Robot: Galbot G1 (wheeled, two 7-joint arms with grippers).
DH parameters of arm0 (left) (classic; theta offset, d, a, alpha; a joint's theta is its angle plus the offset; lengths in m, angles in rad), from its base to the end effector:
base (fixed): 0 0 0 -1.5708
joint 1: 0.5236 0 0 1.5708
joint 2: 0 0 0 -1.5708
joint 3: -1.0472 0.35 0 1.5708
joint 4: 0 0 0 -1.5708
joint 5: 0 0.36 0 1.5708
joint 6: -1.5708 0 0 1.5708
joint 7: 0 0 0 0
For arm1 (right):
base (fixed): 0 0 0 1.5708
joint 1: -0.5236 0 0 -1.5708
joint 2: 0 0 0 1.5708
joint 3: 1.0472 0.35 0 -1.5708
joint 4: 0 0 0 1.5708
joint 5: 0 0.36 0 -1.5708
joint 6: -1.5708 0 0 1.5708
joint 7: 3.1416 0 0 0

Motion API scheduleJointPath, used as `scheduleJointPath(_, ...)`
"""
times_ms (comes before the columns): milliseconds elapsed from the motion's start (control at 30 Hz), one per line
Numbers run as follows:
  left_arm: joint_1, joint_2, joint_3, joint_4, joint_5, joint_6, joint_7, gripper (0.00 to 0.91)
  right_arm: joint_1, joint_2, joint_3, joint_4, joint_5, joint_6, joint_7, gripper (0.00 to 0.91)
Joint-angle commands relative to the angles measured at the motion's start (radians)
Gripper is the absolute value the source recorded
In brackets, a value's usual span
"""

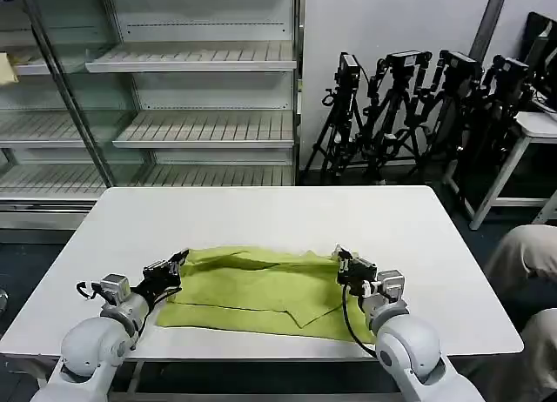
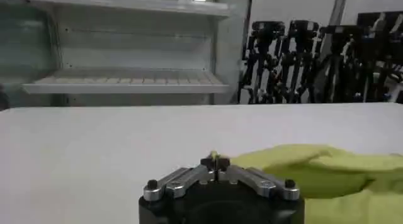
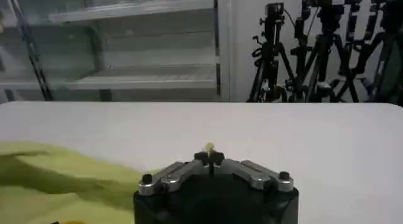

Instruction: Fold and organize the clothes.

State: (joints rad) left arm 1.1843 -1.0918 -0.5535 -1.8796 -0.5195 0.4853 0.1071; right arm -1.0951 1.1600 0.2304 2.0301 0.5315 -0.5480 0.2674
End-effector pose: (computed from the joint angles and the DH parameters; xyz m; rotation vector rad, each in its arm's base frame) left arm 0.3111 0.1200 -0.2537 -0.3284 -2.7872 0.0452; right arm 0.2984 0.0095 -0.2264 0.3286 -2.8121 -0.0324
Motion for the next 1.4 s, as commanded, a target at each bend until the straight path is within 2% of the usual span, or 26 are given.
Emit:
scheduleJointPath(33, 0.048, 0.002, -0.014, -0.029, 0.009, -0.001, 0.001, 0.02, -0.047, -0.003, 0.01, 0.037, -0.029, 0.002, -0.005, 0.0)
scheduleJointPath(667, 0.09, 0.024, -0.018, -0.036, 0.025, -0.002, 0.016, 0.02, -0.111, -0.027, 0.026, 0.075, -0.057, 0.005, -0.016, 0.0)
scheduleJointPath(1400, 0.098, 0.009, -0.007, -0.028, 0.052, -0.007, 0.025, 0.02, -0.161, -0.027, 0.041, 0.064, -0.079, 0.019, -0.027, 0.0)
